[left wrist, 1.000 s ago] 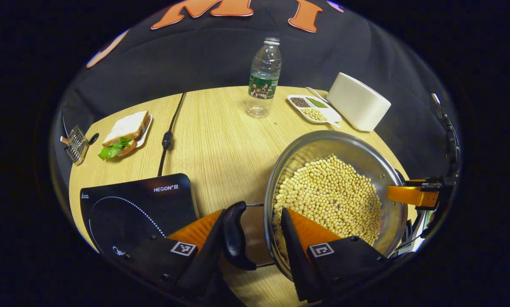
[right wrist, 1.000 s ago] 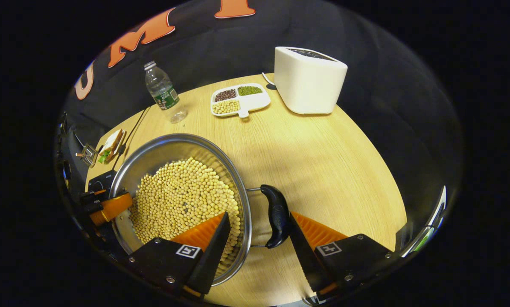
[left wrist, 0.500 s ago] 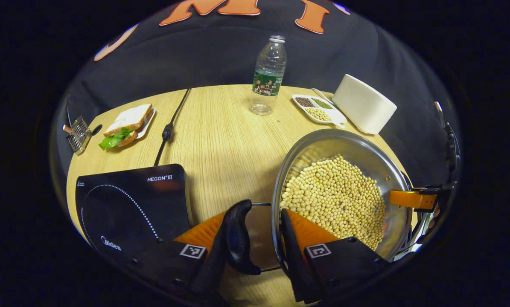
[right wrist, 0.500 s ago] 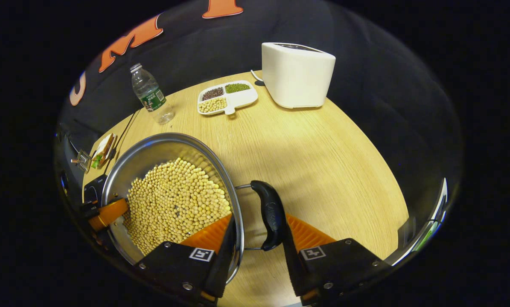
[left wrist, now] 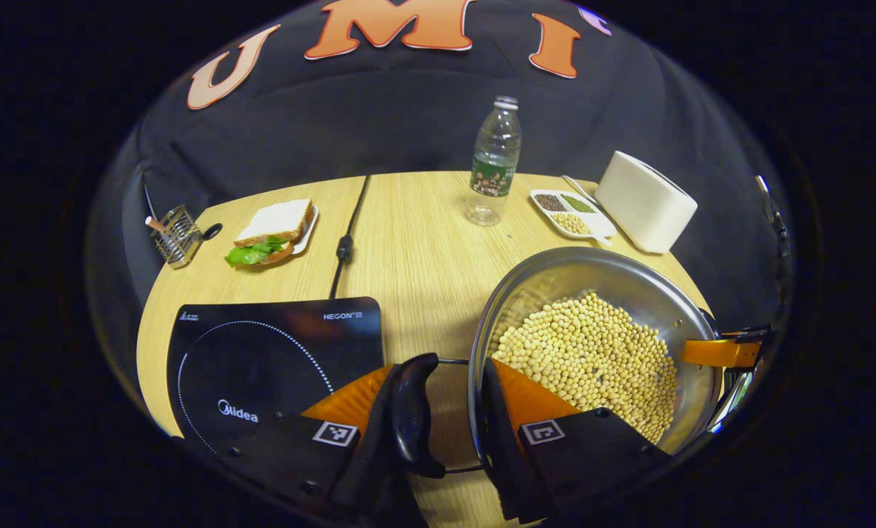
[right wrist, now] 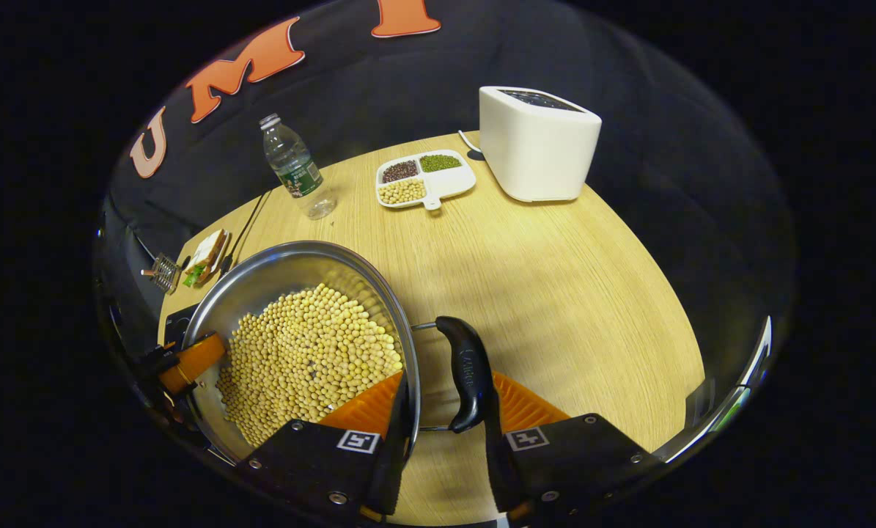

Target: First push the handle of the pot to place it horizontally, then grasp the pot with both hands and set it on the induction cooktop.

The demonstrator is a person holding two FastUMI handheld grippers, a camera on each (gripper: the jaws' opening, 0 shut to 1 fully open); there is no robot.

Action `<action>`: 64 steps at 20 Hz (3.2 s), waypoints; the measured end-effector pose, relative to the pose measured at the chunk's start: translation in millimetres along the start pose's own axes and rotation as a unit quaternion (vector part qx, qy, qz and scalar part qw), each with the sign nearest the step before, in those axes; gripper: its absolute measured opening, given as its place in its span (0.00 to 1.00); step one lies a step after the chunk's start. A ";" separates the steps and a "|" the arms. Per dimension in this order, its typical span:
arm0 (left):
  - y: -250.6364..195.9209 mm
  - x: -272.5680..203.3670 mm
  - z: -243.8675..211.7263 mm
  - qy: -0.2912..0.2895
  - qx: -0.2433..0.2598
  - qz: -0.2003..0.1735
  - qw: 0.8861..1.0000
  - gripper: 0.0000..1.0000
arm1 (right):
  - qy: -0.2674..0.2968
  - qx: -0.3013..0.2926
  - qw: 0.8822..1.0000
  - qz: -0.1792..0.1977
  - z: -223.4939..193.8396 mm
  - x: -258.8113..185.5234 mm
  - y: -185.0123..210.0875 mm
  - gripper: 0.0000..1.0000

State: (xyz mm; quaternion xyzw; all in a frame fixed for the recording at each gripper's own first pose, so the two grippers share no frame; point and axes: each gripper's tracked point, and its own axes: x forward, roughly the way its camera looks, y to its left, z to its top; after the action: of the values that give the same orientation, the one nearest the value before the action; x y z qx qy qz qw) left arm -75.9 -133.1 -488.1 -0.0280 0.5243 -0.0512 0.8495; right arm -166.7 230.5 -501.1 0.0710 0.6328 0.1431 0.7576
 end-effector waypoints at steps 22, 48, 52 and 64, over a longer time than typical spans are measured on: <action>135.3 -205.0 93.6 -0.144 -0.091 0.132 0.976 0.66 | -0.131 -0.118 0.977 0.123 66.5 16.1 25.4 0.46; 200.3 -264.1 129.7 -0.105 -0.113 0.090 0.984 0.67 | -0.087 -0.113 0.987 0.076 63.5 7.6 20.5 0.46; 194.4 -271.6 138.7 -0.086 -0.108 0.091 0.986 0.66 | -0.064 -0.113 0.989 0.069 67.8 0.5 19.0 0.47; 206.9 -274.2 153.7 -0.057 -0.119 0.088 0.987 0.66 | -0.040 -0.124 0.989 0.066 70.1 -1.9 16.3 0.47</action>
State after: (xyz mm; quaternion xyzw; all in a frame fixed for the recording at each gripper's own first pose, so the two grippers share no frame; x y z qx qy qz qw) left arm -48.6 103.4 -196.6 -0.0855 0.4775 0.0887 0.8699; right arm -100.5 250.5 -481.3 0.0236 0.5734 0.2678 0.7739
